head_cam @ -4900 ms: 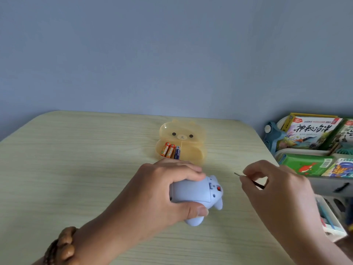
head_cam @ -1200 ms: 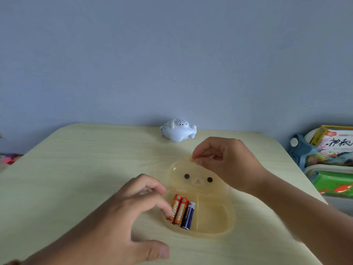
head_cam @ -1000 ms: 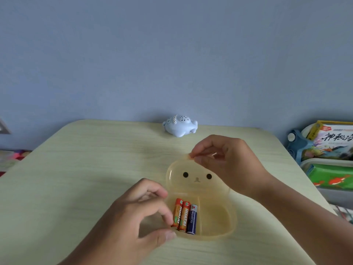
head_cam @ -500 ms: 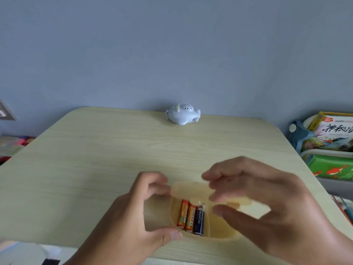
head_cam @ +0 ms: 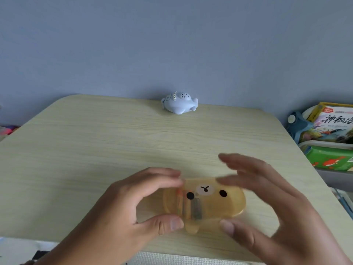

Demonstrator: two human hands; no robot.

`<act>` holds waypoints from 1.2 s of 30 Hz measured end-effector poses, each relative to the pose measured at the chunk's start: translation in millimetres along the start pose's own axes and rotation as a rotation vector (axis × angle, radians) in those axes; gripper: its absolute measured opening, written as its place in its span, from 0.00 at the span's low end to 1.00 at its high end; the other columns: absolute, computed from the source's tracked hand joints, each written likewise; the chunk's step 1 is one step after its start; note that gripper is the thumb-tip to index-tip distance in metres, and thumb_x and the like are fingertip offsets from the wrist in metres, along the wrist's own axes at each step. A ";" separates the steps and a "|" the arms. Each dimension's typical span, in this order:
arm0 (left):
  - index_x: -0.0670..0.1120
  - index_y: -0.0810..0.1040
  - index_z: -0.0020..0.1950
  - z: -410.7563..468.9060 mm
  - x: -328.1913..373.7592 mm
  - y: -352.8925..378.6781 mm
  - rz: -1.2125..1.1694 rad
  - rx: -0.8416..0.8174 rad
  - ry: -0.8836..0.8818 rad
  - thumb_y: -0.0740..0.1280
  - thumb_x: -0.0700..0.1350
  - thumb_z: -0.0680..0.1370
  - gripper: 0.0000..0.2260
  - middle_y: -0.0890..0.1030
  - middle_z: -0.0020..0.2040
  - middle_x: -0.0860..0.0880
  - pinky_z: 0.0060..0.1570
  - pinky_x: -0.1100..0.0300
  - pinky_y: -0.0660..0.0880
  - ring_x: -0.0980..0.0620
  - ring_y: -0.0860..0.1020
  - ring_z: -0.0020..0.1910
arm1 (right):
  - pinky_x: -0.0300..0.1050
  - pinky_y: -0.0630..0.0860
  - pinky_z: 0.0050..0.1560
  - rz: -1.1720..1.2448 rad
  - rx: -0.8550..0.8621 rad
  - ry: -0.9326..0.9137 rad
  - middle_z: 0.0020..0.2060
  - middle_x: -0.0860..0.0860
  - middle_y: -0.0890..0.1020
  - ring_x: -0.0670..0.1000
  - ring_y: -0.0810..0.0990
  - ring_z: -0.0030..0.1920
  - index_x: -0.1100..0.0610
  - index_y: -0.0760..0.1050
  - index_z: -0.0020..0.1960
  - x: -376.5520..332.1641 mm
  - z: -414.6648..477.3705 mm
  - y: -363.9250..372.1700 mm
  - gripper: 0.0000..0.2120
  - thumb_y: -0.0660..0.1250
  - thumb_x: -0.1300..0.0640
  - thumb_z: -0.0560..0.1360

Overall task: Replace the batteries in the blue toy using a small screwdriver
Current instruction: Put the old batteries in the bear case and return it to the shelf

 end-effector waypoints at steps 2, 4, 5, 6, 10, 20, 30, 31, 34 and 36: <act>0.68 0.75 0.64 2.7 1.3 0.2 0.023 -0.006 0.021 0.74 0.63 0.66 0.27 0.78 0.64 0.69 0.64 0.70 0.69 0.66 0.76 0.65 | 0.27 0.70 0.61 0.067 -0.027 0.211 0.65 0.32 0.77 0.35 0.76 0.66 0.35 0.77 0.62 21.7 0.9 2.9 0.27 0.70 0.29 0.65; 0.64 0.78 0.62 5.7 5.3 -1.2 0.036 -0.018 0.072 0.75 0.62 0.66 0.24 0.79 0.63 0.68 0.64 0.69 0.69 0.66 0.76 0.64 | 0.20 0.67 0.57 0.060 -0.066 0.305 0.59 0.26 0.78 0.29 0.75 0.62 0.31 0.75 0.61 35.3 -2.0 7.0 0.30 0.68 0.25 0.61; 0.64 0.79 0.61 7.0 6.0 -1.7 0.045 -0.019 0.090 0.76 0.62 0.67 0.23 0.79 0.63 0.68 0.64 0.68 0.70 0.66 0.77 0.64 | 0.19 0.66 0.56 0.058 -0.083 0.321 0.57 0.26 0.79 0.28 0.75 0.61 0.31 0.76 0.60 37.6 -2.2 8.6 0.30 0.68 0.24 0.60; 0.63 0.80 0.61 7.7 5.1 -2.8 0.039 -0.016 0.090 0.76 0.62 0.67 0.23 0.79 0.63 0.68 0.64 0.67 0.70 0.66 0.77 0.64 | 0.18 0.66 0.55 0.068 -0.080 0.345 0.56 0.25 0.79 0.27 0.75 0.60 0.31 0.77 0.58 35.7 -0.2 8.1 0.28 0.70 0.25 0.60; 0.63 0.81 0.59 10.7 2.5 -2.5 0.000 -0.010 0.091 0.78 0.60 0.66 0.22 0.79 0.63 0.67 0.63 0.65 0.73 0.65 0.79 0.63 | 0.18 0.66 0.51 0.086 -0.098 0.397 0.52 0.24 0.79 0.26 0.75 0.55 0.30 0.77 0.54 37.0 2.1 10.6 0.27 0.75 0.32 0.55; 0.62 0.74 0.61 12.0 16.3 6.3 0.249 -0.011 0.148 0.76 0.65 0.63 0.29 0.74 0.65 0.69 0.58 0.71 0.71 0.69 0.75 0.62 | 0.26 0.70 0.62 -0.066 -0.317 0.170 0.73 0.29 0.66 0.31 0.66 0.72 0.32 0.65 0.73 30.2 -5.0 7.7 0.44 0.76 0.31 0.59; 0.66 0.82 0.57 6.1 5.0 13.0 0.217 -0.121 0.185 0.74 0.75 0.57 0.31 0.82 0.53 0.70 0.48 0.81 0.71 0.65 0.76 0.65 | 0.29 0.76 0.51 -0.115 -0.141 0.005 0.57 0.33 0.80 0.33 0.81 0.56 0.39 0.77 0.64 13.5 1.6 -0.3 0.27 0.77 0.38 0.66; 0.62 0.79 0.63 19.6 19.9 12.7 0.308 -0.083 0.207 0.73 0.70 0.65 0.29 0.81 0.57 0.69 0.51 0.80 0.71 0.69 0.77 0.61 | 0.31 0.77 0.50 -0.116 -0.131 0.013 0.57 0.33 0.81 0.33 0.81 0.56 0.39 0.76 0.64 14.0 3.6 0.1 0.28 0.75 0.35 0.66; 0.59 0.77 0.64 15.6 50.2 1.3 0.306 0.044 0.273 0.71 0.63 0.71 0.23 0.81 0.56 0.66 0.48 0.76 0.73 0.70 0.79 0.51 | 0.36 0.78 0.50 -0.121 -0.099 0.010 0.57 0.34 0.81 0.37 0.81 0.57 0.41 0.75 0.66 13.9 10.4 1.3 0.28 0.72 0.33 0.69; 0.58 0.78 0.63 23.4 45.4 4.9 0.320 0.031 0.260 0.70 0.63 0.71 0.22 0.81 0.54 0.64 0.46 0.73 0.74 0.68 0.79 0.48 | 0.37 0.78 0.49 -0.134 -0.061 -0.014 0.56 0.37 0.82 0.40 0.82 0.55 0.45 0.78 0.64 13.0 13.1 1.7 0.26 0.74 0.36 0.69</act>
Point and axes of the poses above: each hand's wrist, its own z-axis towards the middle knuckle, its own y-axis out of the palm, x = y × z, the point moved 6 cm from there along z, towards the middle knuckle
